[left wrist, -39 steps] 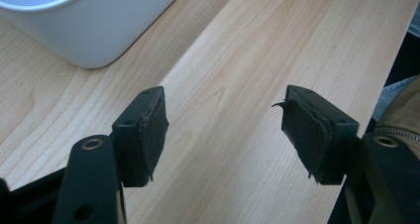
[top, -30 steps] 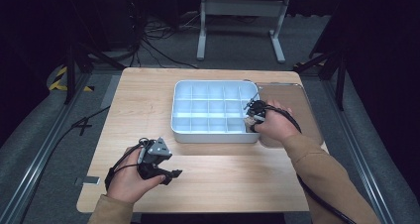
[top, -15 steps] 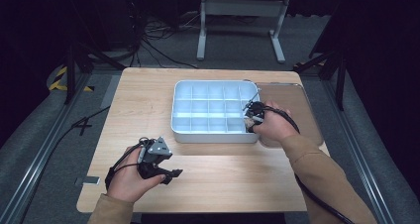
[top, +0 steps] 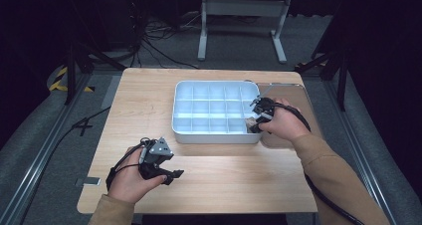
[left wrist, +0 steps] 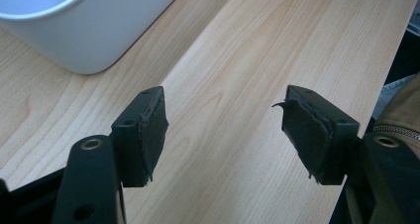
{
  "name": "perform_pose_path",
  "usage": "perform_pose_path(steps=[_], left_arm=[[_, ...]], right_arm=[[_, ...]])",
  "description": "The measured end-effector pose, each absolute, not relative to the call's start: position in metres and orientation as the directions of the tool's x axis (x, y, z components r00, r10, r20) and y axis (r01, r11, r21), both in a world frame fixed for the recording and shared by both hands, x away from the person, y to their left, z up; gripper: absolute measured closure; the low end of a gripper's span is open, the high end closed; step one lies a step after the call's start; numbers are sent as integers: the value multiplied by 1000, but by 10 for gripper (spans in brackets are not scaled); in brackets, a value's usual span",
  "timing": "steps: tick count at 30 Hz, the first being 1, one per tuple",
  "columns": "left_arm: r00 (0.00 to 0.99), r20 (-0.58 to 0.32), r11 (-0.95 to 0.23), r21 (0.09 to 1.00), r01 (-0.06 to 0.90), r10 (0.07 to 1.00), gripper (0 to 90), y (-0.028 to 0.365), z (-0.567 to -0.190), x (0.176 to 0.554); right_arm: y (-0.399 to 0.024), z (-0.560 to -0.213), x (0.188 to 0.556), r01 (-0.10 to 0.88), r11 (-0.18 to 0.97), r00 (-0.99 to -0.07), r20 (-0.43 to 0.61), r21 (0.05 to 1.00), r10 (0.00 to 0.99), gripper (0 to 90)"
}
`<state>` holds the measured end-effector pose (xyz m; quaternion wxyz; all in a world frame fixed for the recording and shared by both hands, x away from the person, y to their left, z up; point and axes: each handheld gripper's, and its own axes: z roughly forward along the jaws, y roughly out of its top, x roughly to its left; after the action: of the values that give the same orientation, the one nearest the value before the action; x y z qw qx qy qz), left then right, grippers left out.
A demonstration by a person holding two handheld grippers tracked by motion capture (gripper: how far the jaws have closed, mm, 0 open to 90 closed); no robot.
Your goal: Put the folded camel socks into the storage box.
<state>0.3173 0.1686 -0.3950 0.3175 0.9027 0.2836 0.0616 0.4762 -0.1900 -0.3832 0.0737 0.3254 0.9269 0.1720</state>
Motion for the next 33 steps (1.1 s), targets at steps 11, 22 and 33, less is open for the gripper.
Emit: perform_pose_path(steps=[11,22,33], left_arm=[[835,-76,-639,607,472,544,345,166,-395,321],[840,-78,-643,607,467,537,345,162,-393,322],[842,-85,-638,613,466,533,343,161,-391,319]], right_arm=[[-205,-357,460,521,683,-787,-23,513,617,506],[-221,-344,434,438,603,-819,20,667,573,455],[-228,-345,413,377,555,-847,33,742,531,407]])
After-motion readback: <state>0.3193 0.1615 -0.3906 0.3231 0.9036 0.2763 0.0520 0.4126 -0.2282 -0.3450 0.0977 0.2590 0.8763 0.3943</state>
